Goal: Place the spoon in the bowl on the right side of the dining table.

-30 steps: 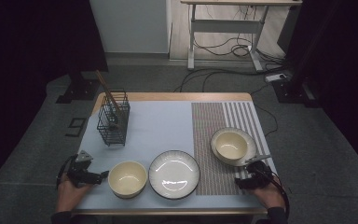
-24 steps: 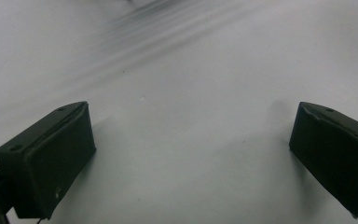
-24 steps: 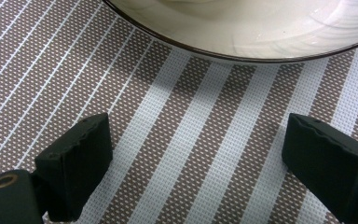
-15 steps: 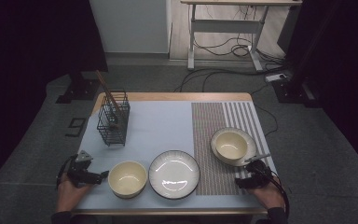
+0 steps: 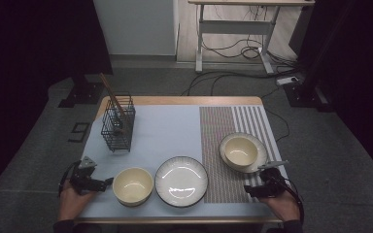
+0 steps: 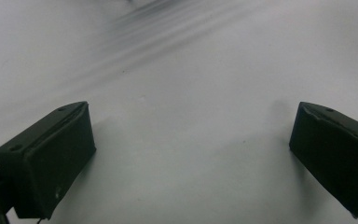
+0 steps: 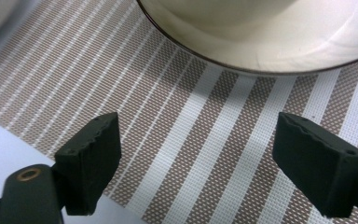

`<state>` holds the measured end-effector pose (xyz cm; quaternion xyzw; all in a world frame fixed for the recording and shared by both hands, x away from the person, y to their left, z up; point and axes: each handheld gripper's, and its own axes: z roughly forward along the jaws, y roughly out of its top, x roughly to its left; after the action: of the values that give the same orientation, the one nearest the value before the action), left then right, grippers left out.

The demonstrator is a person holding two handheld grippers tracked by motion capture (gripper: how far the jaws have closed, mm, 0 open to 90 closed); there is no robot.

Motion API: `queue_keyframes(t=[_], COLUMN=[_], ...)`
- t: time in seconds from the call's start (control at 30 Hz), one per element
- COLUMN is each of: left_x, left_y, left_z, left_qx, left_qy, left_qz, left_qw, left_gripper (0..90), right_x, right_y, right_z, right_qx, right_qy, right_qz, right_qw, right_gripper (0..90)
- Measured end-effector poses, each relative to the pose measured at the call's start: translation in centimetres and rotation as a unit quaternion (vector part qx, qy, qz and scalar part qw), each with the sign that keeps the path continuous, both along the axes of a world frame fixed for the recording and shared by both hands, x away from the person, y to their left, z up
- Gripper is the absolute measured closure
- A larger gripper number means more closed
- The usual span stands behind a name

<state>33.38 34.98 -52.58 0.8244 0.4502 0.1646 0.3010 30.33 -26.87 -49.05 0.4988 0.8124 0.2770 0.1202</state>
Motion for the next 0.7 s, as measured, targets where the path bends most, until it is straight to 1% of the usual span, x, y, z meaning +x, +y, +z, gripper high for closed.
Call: queue_keyframes(t=[0.1,0.2,0.3,0.4,0.47,0.53,0.6,0.67,0.7], left_x=[0.0,0.0,0.0,0.0,0.0,0.0,0.0,0.0,0.0], left_y=[0.0,0.0,0.0,0.0,0.0,0.0,0.0,0.0,0.0], left_z=[0.0,0.0,0.0,0.0,0.0,0.0,0.0,0.0,0.0], left_qx=[0.000,0.000,0.000,0.000,0.000,0.000,0.000,0.000,0.000], left_qy=[0.000,0.000,0.000,0.000,0.000,0.000,0.000,0.000,0.000], left_qz=[0.000,0.000,0.000,0.000,0.000,0.000,0.000,0.000,0.000], left_qw=[1.0000,1.0000,1.0000,1.0000,1.0000,1.0000,1.0000,1.0000,1.0000], left_gripper=[0.0,0.0,0.0,0.0,0.0,0.0,0.0,0.0,0.0], right_x=[-0.3,-0.5,-0.8,-1.0,-1.1,-1.1,-1.1,-1.0,-0.9], right_y=[0.0,0.2,0.7,1.1,1.4,1.6,2.0,2.2,2.3], right_z=[0.6,1.2,1.9,2.4,2.8,3.3,3.8,4.0,4.2], right_qx=[0.011,0.021,0.022,0.029,0.036,0.043,0.046,0.045,0.045], right_qy=[-0.009,-0.005,-0.014,-0.026,-0.034,-0.045,-0.055,-0.056,-0.060], right_qz=[0.004,0.014,0.021,0.030,0.035,0.044,0.050,0.053,0.054], right_qw=[0.9999,0.9997,0.9994,0.9988,0.9981,0.9971,0.9961,0.9960,0.9957], right_gripper=[18.6,20.7,22.3,24.0,26.1,31.1,31.3,31.4,31.3])
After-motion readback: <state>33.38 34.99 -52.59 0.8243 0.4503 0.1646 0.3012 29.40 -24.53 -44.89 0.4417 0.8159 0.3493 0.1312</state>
